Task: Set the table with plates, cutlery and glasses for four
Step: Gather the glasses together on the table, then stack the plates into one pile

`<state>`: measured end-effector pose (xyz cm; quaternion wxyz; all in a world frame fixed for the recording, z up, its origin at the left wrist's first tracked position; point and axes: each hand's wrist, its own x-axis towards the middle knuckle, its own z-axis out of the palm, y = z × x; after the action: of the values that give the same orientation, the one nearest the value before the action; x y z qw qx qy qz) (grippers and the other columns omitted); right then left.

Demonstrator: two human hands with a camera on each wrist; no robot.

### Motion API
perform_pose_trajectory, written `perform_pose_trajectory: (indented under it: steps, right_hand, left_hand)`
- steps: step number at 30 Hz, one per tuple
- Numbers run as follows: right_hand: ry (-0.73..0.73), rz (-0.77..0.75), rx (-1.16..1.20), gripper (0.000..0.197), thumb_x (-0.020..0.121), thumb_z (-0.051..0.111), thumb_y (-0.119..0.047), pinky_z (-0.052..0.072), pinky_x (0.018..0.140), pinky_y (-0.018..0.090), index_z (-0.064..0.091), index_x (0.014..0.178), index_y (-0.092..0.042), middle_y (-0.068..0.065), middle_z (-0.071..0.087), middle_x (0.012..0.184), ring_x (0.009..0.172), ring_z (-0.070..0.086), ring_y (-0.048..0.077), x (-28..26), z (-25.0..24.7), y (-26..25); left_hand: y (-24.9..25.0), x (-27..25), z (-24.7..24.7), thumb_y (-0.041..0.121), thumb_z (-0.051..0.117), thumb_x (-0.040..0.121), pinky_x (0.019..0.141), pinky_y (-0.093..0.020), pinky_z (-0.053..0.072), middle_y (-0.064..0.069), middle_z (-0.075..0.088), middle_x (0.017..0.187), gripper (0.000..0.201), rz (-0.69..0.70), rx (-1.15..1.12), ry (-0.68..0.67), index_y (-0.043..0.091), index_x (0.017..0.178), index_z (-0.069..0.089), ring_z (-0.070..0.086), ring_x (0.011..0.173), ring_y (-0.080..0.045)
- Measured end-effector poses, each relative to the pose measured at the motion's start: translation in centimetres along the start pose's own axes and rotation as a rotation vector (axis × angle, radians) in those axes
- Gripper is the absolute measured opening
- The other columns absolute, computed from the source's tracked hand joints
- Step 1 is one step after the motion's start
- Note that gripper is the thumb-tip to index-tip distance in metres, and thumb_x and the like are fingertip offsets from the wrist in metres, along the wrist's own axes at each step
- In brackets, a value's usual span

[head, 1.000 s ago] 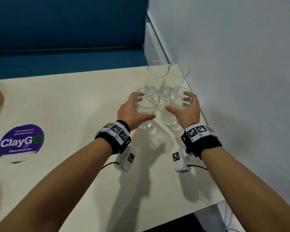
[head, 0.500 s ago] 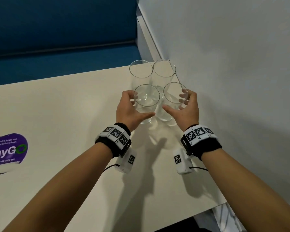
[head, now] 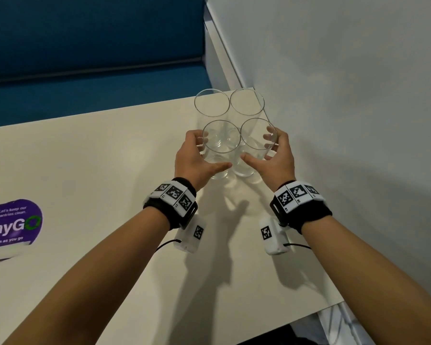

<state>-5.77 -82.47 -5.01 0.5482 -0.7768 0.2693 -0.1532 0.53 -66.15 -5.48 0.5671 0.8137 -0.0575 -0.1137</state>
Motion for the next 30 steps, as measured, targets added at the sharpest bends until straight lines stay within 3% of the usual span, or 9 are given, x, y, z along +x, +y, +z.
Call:
perform_pose_trajectory:
  steps: [9, 16, 19, 23, 27, 30]
  right_hand:
    - [0.020, 0.042, -0.040, 0.082, 0.065, 0.084, -0.020, 0.046, 0.090, 0.024, 0.037, 0.132, -0.020, -0.003, 0.049, 0.126, 0.111, 0.051, 0.009, -0.9, 0.1, 0.3]
    - [0.051, 0.241, -0.044, 0.085, 0.071, 0.080, -0.021, 0.040, 0.092, 0.024, 0.031, 0.140, -0.009, 0.006, 0.047, 0.133, 0.118, 0.049, 0.019, -6.8, 3.9, 1.0]
    - [-0.051, 0.239, -0.062, 0.081, 0.075, 0.077, -0.020, 0.037, 0.090, 0.024, 0.030, 0.141, -0.010, 0.005, 0.045, 0.135, 0.121, 0.047, 0.019, -10.9, 8.4, 0.4]
    - [-0.311, 0.133, -0.134, 0.072, 0.076, 0.076, -0.023, 0.042, 0.095, 0.028, 0.037, 0.136, -0.015, 0.003, 0.046, 0.130, 0.112, 0.048, 0.014, -16.5, 16.8, -2.3]
    - [-0.580, -0.043, -0.221, 0.047, 0.077, 0.075, -0.021, 0.043, 0.084, 0.023, 0.055, 0.119, -0.016, 0.001, 0.055, 0.118, 0.101, 0.054, 0.014, -22.9, 26.6, -6.9]
    - [-0.730, -0.057, -0.288, 0.038, 0.078, 0.074, -0.022, 0.047, 0.081, 0.023, 0.061, 0.113, -0.013, 0.006, 0.064, 0.109, 0.093, 0.060, 0.017, -28.0, 33.8, -10.0]
  left_hand:
    - [-0.1, -0.7, -0.6, 0.020, 0.090, 0.056, 0.091, -0.025, 0.048, 0.007, 0.052, 0.114, 0.082, -0.004, 0.010, -0.009, 0.020, 0.124, 0.045, 0.053, 0.103, -0.011]
    - [-2.2, -3.4, -6.3, 0.026, 0.085, 0.065, 0.094, -0.029, 0.047, 0.005, 0.053, 0.122, 0.075, -0.056, 0.040, 0.024, 0.024, 0.126, 0.043, 0.052, 0.110, -0.013]
    - [-4.0, -5.6, -11.4, 0.028, 0.080, 0.071, 0.094, -0.028, 0.044, 0.006, 0.052, 0.124, 0.068, -0.086, 0.077, 0.079, 0.025, 0.127, 0.043, 0.050, 0.112, -0.012]
    - [-6.9, -9.6, -21.4, 0.030, 0.075, 0.076, 0.094, -0.025, 0.040, 0.009, 0.052, 0.121, 0.058, -0.109, 0.148, 0.174, 0.025, 0.126, 0.046, 0.047, 0.111, -0.006]
    - [-10.6, -14.3, -33.3, 0.029, 0.074, 0.078, 0.087, -0.019, 0.043, 0.006, 0.059, 0.115, 0.047, -0.141, 0.151, 0.280, 0.022, 0.119, 0.052, 0.053, 0.105, -0.006]
    - [-13.3, -17.3, -41.8, 0.028, 0.075, 0.077, 0.090, -0.027, 0.047, 0.005, 0.060, 0.116, 0.048, -0.181, 0.240, 0.277, 0.021, 0.119, 0.053, 0.052, 0.104, -0.007]
